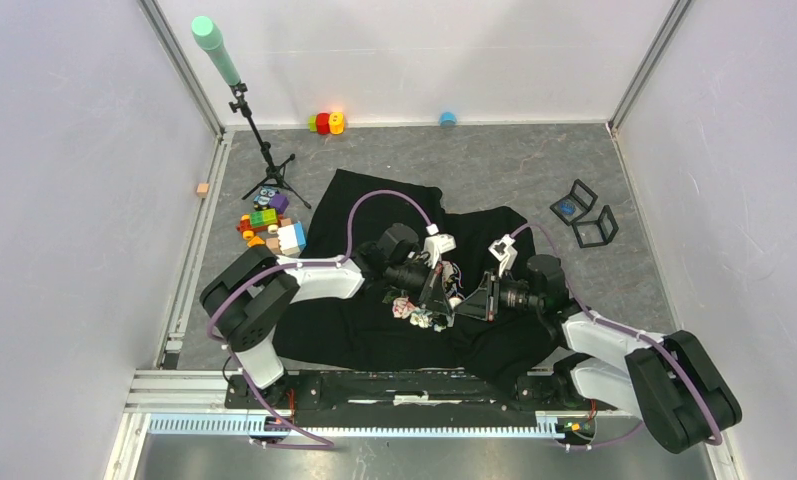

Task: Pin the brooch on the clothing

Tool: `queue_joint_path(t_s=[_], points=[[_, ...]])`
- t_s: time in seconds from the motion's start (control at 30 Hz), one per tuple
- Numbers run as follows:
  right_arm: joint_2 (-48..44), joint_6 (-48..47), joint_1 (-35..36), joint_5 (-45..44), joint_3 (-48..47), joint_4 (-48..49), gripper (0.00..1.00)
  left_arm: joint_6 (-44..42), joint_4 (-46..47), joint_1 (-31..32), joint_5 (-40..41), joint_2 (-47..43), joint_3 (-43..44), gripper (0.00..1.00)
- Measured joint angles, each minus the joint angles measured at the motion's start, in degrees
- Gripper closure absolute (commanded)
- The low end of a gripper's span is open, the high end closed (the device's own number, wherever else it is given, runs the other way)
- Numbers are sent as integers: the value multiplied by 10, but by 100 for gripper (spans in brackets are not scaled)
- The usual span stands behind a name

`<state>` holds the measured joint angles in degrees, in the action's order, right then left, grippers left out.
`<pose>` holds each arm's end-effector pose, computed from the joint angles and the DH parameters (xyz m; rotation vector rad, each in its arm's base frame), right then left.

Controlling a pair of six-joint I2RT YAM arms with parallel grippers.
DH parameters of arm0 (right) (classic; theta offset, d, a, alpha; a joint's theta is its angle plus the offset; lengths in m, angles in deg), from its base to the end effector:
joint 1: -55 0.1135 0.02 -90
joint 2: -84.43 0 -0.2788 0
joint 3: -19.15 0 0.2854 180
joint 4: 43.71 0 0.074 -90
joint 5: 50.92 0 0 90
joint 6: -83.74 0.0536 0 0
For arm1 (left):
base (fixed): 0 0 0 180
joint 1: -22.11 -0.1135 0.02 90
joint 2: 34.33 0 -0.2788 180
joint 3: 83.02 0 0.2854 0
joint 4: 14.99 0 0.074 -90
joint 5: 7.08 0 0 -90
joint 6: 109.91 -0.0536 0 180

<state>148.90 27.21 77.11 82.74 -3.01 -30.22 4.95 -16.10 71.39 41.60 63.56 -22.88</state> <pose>0.1804 0.1132 0.1186 -0.2945 2.1949 1.3576 0.2164 -0.3057 0.1432 0.9509 2.3028 -1.4448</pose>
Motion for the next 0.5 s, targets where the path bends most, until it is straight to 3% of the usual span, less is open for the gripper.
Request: queue_joint_path(t_s=[0.5], points=[[-43,-34,-7,-46,9,-37,85,55,-1,4,23,39,30,98]])
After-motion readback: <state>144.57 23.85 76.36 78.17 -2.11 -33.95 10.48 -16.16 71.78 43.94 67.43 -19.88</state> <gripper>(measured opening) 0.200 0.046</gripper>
